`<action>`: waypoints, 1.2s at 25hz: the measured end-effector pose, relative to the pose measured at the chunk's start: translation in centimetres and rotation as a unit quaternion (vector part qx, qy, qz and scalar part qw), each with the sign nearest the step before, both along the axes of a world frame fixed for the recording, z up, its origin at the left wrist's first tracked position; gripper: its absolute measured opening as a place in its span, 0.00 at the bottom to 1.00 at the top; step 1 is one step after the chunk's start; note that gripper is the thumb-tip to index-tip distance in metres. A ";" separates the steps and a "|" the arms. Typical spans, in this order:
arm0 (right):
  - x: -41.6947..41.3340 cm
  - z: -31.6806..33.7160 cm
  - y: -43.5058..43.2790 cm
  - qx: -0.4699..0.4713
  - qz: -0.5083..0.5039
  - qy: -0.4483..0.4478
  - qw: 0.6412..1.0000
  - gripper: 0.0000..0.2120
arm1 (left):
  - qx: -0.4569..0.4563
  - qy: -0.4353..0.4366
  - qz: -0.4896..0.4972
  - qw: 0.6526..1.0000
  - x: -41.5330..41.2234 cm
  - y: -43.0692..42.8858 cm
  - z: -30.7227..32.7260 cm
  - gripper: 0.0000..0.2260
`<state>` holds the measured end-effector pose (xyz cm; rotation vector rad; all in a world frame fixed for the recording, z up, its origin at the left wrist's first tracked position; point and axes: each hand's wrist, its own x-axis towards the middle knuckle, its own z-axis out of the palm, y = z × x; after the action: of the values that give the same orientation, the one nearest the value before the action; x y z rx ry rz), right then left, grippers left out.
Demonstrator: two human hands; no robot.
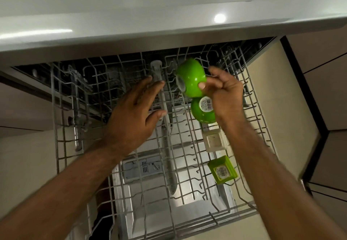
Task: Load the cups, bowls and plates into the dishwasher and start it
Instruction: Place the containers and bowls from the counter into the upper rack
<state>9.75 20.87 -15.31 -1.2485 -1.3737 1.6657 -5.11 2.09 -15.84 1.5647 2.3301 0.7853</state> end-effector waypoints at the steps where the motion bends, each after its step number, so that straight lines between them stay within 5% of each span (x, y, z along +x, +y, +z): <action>1: -0.6 -0.1 1.3 -0.029 -0.027 -0.013 0.999 0.20 | -0.006 0.002 -0.003 1.000 0.0 -0.2 -0.2 0.29; 9: -3.3 -2.8 5.8 -0.157 -0.138 -0.029 0.978 0.19 | -0.019 -0.013 -0.001 1.000 -0.8 -0.6 -1.1 0.32; 13: -3.6 -3.6 7.5 -0.066 -0.110 -0.162 0.978 0.25 | -0.016 -0.003 -0.006 1.000 -1.0 -0.7 -1.5 0.32; 18: -3.4 -3.9 7.6 0.082 -0.025 -0.372 0.924 0.25 | -0.029 -0.013 -0.003 1.000 -1.0 -0.7 -2.1 0.31; 23: -3.3 -4.1 6.9 0.180 0.037 -0.452 0.873 0.22 | -0.039 -0.007 -0.006 0.999 -1.0 -0.7 -2.4 0.31; 30: -2.4 -3.1 4.5 0.290 0.090 -0.434 0.848 0.24 | -0.040 0.026 0.016 0.999 -1.8 -1.0 -2.1 0.32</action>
<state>7.35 25.33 -18.37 -1.5687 -2.3538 0.6063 -6.92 1.14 -17.95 1.5346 2.3979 0.6579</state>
